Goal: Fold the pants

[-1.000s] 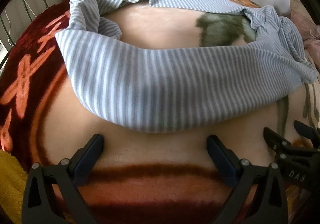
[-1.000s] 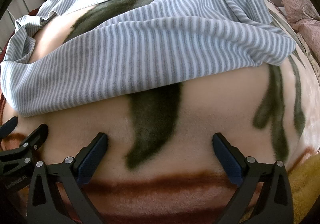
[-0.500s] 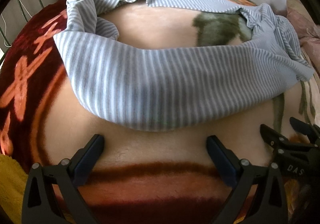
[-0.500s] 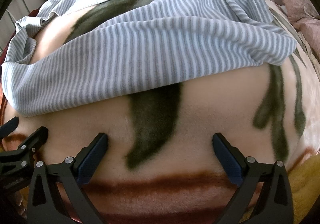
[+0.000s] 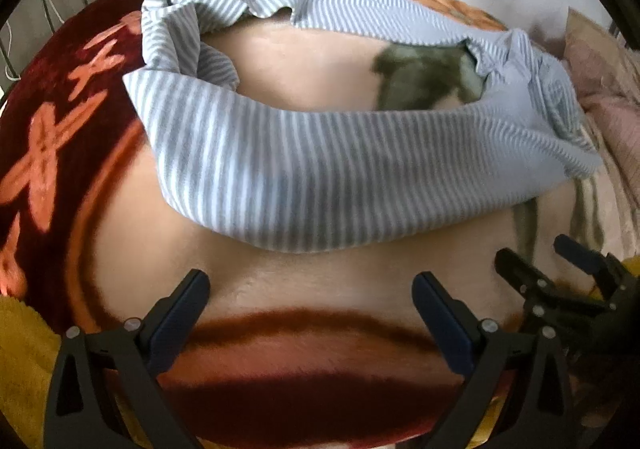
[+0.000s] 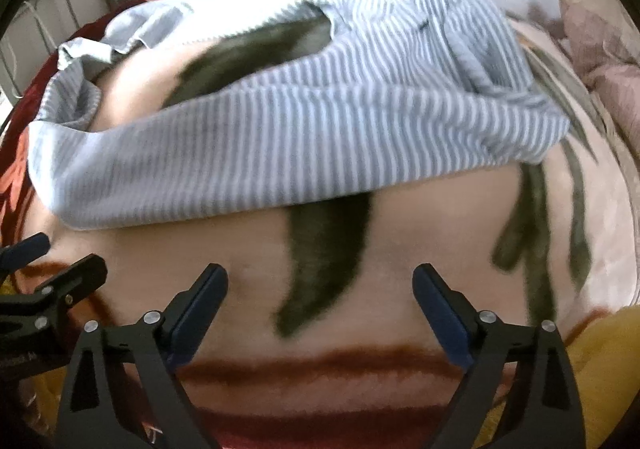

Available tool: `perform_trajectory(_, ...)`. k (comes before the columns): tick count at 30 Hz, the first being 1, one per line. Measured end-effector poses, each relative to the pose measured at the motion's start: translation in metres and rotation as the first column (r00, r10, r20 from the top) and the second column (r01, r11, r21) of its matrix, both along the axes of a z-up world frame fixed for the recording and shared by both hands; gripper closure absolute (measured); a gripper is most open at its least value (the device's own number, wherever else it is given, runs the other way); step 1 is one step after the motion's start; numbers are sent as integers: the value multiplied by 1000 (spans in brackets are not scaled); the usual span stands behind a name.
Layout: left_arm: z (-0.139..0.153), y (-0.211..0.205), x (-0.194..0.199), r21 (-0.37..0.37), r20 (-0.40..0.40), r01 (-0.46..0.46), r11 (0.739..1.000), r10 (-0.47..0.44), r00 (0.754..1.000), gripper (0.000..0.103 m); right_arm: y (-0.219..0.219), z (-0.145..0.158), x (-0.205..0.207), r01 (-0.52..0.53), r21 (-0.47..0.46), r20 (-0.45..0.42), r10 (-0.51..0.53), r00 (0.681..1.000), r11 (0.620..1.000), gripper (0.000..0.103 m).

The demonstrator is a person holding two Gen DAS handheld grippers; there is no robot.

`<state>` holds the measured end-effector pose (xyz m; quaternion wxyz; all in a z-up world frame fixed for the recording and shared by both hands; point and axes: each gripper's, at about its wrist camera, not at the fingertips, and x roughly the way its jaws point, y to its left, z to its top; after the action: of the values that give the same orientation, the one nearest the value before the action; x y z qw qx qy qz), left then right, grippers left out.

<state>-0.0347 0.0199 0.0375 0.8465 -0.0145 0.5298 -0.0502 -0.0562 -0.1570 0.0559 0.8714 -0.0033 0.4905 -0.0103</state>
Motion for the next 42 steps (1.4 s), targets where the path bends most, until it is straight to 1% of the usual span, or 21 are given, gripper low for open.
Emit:
perform_trajectory(3, 12, 8, -2, -6, 11, -7, 1000, 8, 1000, 0, 0, 17, -8, 13, 3, 46, -13, 999, 1000, 7)
perform_trajectory(8, 38, 26, -8, -24, 45, -36, 999, 37, 998, 0, -10, 41, -19, 22, 41, 82, -25, 996, 999, 7)
perform_trajectory(10, 47, 34, -10, -20, 57, -49, 999, 51, 997, 0, -12, 43, -16, 26, 50, 79, -30, 996, 998, 7)
perform_trajectory(11, 50, 33, -10, -13, 61, -55, 998, 56, 997, 0, -15, 47, -2, 24, 59, 75, -28, 997, 998, 7)
perform_trajectory(15, 67, 46, -7, -5, 77, -75, 997, 75, 994, 0, -38, 57, 12, 29, 72, 83, -34, 996, 997, 7)
perform_trajectory(17, 69, 37, 7, 3, 83, -85, 996, 84, 993, 0, -42, 64, 16, 32, 77, 94, -40, 995, 997, 7)
perform_trajectory(18, 73, 41, 8, 5, 90, -88, 996, 88, 992, 0, -43, 67, 19, 35, 78, 98, -42, 994, 996, 7)
perform_trajectory(20, 76, 39, 18, 17, 97, -94, 995, 92, 991, 0, -47, 72, 25, 35, 75, 102, -43, 994, 997, 7)
perform_trajectory(25, 81, 51, 33, 43, 106, -121, 992, 116, 988, 0, -57, 79, 42, 38, 61, 109, -44, 993, 997, 7)
perform_trajectory(31, 79, 66, 54, 39, 93, -155, 987, 151, 984, 0, -72, 81, 63, 56, 50, 111, -61, 992, 997, 7)
perform_trajectory(37, 77, 79, 79, 20, 87, -182, 983, 180, 980, 0, -86, 79, 86, 79, 35, 105, -83, 991, 996, 7)
perform_trajectory(42, 80, 88, 100, 36, 102, -191, 981, 187, 977, 0, -100, 79, 109, 107, 1, 112, -107, 988, 994, 7)
